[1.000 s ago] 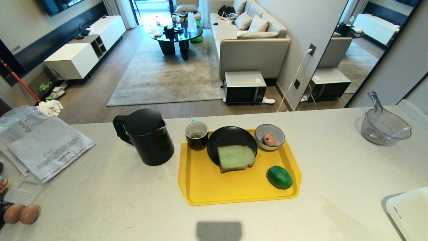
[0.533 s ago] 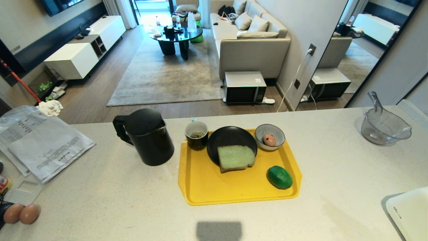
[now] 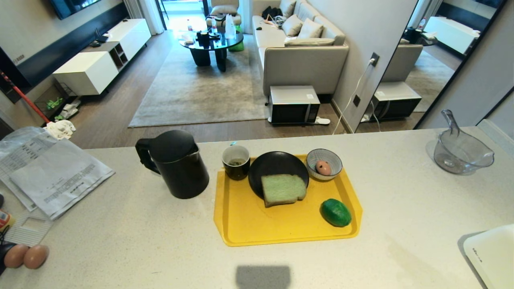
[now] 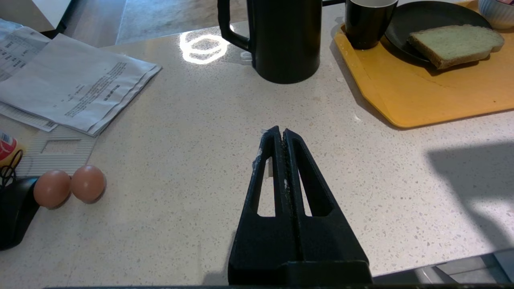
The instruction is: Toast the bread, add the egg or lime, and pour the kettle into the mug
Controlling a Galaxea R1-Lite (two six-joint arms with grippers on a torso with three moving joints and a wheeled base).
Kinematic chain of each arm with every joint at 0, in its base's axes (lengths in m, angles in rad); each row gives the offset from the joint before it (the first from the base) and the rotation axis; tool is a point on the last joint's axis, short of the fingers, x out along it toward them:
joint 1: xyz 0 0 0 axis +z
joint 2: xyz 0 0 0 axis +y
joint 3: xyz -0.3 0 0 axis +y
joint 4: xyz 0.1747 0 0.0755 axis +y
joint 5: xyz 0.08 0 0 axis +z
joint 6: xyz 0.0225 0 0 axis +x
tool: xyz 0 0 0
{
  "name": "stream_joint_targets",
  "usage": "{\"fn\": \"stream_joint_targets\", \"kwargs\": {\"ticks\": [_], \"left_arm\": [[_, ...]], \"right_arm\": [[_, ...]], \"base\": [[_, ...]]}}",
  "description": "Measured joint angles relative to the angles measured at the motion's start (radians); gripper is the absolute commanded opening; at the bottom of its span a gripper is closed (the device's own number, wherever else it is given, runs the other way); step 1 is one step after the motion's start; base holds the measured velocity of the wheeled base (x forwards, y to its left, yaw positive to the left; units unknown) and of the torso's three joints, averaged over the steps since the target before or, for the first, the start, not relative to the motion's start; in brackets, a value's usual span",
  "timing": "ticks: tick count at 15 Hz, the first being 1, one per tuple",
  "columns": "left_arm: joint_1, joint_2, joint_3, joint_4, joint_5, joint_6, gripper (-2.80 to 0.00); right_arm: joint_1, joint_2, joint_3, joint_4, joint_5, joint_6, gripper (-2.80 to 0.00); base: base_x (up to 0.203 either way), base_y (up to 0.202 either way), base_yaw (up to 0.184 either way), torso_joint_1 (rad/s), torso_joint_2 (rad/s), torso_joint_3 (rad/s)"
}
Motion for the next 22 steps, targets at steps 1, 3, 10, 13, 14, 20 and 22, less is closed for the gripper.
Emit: {"fn": "stream_joint_targets", "kwargs": {"ticks": [1, 3, 10, 13, 14, 20, 22], "left_arm": [[0.000, 0.000, 0.000, 0.000, 0.000, 0.000, -2.80], [0.000, 0.000, 0.000, 0.000, 0.000, 0.000, -2.80], [0.000, 0.000, 0.000, 0.000, 0.000, 0.000, -2.80], [0.000, 0.000, 0.000, 0.000, 0.000, 0.000, -2.80], [0.000, 0.000, 0.000, 0.000, 0.000, 0.000, -2.80], [0.000, 0.000, 0.000, 0.000, 0.000, 0.000, -2.80], [0.000, 0.000, 0.000, 0.000, 0.000, 0.000, -2.80]], "right_arm": [[0.000, 0.000, 0.000, 0.000, 0.000, 0.000, -2.80], [0.000, 0.000, 0.000, 0.000, 0.000, 0.000, -2.80], [0.000, 0.000, 0.000, 0.000, 0.000, 0.000, -2.80], [0.000, 0.000, 0.000, 0.000, 0.000, 0.000, -2.80], [0.000, 0.000, 0.000, 0.000, 0.000, 0.000, -2.80], [0.000, 0.000, 0.000, 0.000, 0.000, 0.000, -2.80], [0.000, 0.000, 0.000, 0.000, 0.000, 0.000, -2.80]], "base": [[0.000, 0.000, 0.000, 0.000, 0.00, 0.000], [0.000, 0.000, 0.000, 0.000, 0.00, 0.000], [0.000, 0.000, 0.000, 0.000, 0.00, 0.000], [0.000, 0.000, 0.000, 0.000, 0.00, 0.000], [0.000, 0.000, 0.000, 0.000, 0.00, 0.000], [0.000, 0.000, 0.000, 0.000, 0.00, 0.000], [0.000, 0.000, 0.000, 0.000, 0.00, 0.000]]}}
